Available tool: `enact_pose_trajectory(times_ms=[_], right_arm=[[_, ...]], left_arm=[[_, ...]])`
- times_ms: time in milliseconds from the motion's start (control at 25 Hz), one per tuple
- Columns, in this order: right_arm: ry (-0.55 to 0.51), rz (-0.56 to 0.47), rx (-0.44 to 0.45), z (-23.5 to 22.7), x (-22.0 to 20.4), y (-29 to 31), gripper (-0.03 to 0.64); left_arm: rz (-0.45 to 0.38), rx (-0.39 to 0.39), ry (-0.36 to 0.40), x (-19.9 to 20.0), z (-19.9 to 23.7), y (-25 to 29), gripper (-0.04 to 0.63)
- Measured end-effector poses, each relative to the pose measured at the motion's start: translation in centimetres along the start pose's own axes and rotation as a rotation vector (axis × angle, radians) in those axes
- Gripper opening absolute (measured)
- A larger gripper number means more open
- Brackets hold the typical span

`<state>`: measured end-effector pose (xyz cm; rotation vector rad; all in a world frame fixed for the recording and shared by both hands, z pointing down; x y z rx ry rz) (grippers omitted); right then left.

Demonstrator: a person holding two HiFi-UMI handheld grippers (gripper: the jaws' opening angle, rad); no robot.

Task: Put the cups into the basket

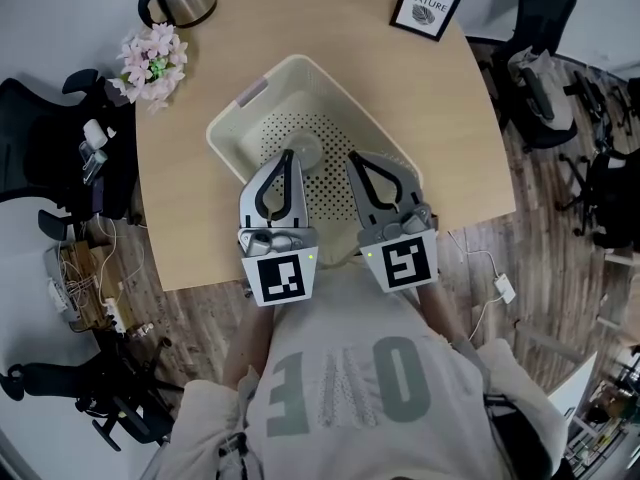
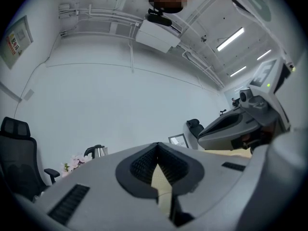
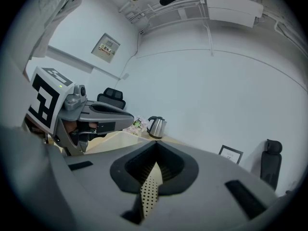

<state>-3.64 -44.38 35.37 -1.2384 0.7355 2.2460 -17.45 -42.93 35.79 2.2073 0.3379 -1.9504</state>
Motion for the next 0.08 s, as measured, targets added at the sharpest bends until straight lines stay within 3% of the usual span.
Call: enact_pose_trajectory(times_ms=[80], right_arm=[[0.001,0.004,-0.004,0.09,0.01,0.07,-0.002]], left_arm=[[0.0,0.008,-0.009,-0.21,0.39,-0.07,0.008]])
Point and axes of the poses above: the fingertips, and each gripper's own axes: y forward along the fingers, z to its left, x out of its top, the point moved 7 cm from there along -y, backward along the fingers, and after that the axes turned 7 degrees about -y, right-handed, at the moved point
